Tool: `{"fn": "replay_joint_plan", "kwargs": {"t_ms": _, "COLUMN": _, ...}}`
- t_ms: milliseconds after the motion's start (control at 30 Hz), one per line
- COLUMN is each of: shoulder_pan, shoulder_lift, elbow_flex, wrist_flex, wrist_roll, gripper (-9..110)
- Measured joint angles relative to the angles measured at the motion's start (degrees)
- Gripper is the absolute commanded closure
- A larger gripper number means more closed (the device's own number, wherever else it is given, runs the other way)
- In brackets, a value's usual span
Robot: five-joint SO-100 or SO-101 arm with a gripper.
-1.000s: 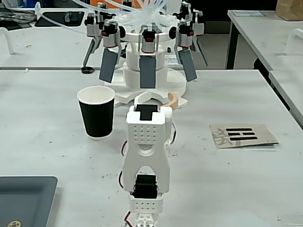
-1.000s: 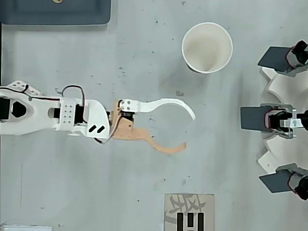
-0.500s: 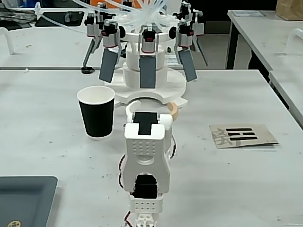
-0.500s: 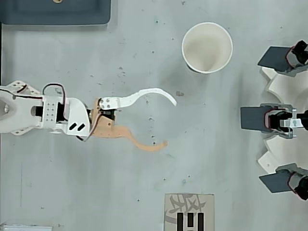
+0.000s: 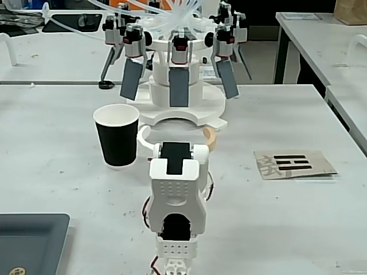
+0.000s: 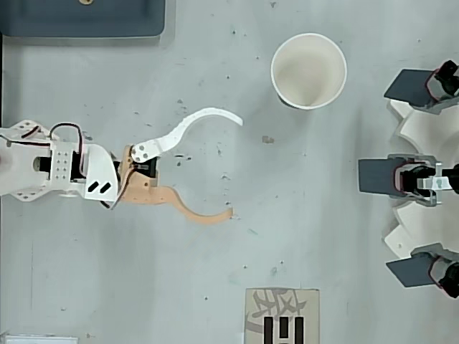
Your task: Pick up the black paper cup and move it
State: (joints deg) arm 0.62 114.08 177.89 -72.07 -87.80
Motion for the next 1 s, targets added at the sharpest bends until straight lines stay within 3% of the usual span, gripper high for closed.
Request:
{"fn": "replay_joint_plan", "kwargs": {"t_ms": 533, "shoulder_pan": -8.61, "shoulder_lift": -0.97, "elbow_flex": 0.18, "wrist_flex": -0.53, "wrist_roll": 0.00, "gripper": 53}}
{"fn": "replay_joint_plan", "kwargs": {"t_ms": 1000, "shoulder_pan": -11.60, "shoulder_lift": -15.47, "elbow_flex": -10.72, "wrist_flex": -0.53, "wrist_roll": -0.88, "gripper": 52}}
